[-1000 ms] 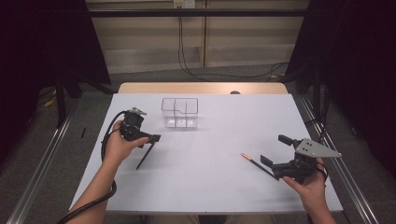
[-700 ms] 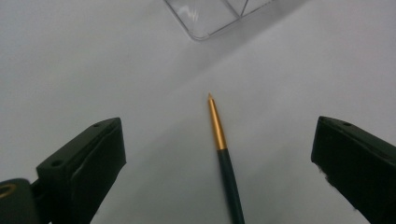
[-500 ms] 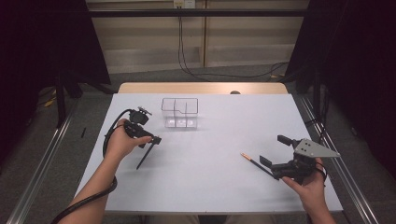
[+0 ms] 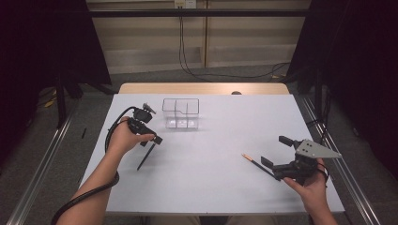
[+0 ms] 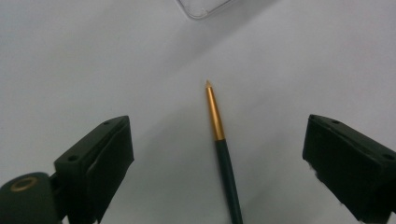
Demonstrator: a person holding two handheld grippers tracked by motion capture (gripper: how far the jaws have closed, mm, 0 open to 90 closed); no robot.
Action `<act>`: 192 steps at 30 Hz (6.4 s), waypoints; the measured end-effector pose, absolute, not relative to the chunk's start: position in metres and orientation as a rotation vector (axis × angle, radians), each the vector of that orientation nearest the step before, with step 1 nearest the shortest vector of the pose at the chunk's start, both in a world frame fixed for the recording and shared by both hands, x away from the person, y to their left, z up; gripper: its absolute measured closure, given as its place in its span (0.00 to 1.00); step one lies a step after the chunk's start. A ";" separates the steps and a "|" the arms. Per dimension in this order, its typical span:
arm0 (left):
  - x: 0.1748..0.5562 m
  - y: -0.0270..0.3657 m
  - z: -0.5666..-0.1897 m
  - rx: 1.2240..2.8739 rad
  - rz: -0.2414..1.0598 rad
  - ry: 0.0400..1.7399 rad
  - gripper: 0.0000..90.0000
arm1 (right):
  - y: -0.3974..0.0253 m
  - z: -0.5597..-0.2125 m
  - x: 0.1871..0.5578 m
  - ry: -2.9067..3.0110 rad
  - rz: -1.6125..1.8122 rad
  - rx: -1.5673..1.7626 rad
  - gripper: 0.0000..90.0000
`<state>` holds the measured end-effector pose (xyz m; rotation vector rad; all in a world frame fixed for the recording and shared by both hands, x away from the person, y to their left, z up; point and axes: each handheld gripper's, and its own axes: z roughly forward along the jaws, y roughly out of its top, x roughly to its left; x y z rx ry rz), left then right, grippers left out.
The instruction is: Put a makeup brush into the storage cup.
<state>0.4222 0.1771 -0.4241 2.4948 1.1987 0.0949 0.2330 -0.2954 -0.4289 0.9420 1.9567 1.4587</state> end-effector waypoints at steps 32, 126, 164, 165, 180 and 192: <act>0.433 0.164 -0.424 2.584 0.064 1.222 0.38 | -0.297 -0.429 0.233 1.958 1.449 0.944 0.00; 0.438 0.161 -0.442 2.631 -0.042 1.394 0.94 | -0.298 -0.430 0.233 1.959 1.454 0.943 0.00; 0.423 0.198 -0.414 2.223 0.082 1.377 0.94 | -0.297 -0.430 0.233 1.958 1.450 0.939 0.00; 0.422 0.199 -0.413 2.214 0.092 1.370 0.94 | -0.297 -0.429 0.233 1.958 1.451 0.938 0.00; 0.407 0.206 -0.400 1.991 0.213 1.308 0.94 | -0.298 -0.429 0.232 1.954 1.452 0.937 0.00; 0.398 0.211 -0.392 1.838 0.297 1.255 0.94 | -0.298 -0.429 0.233 1.954 1.451 0.937 0.00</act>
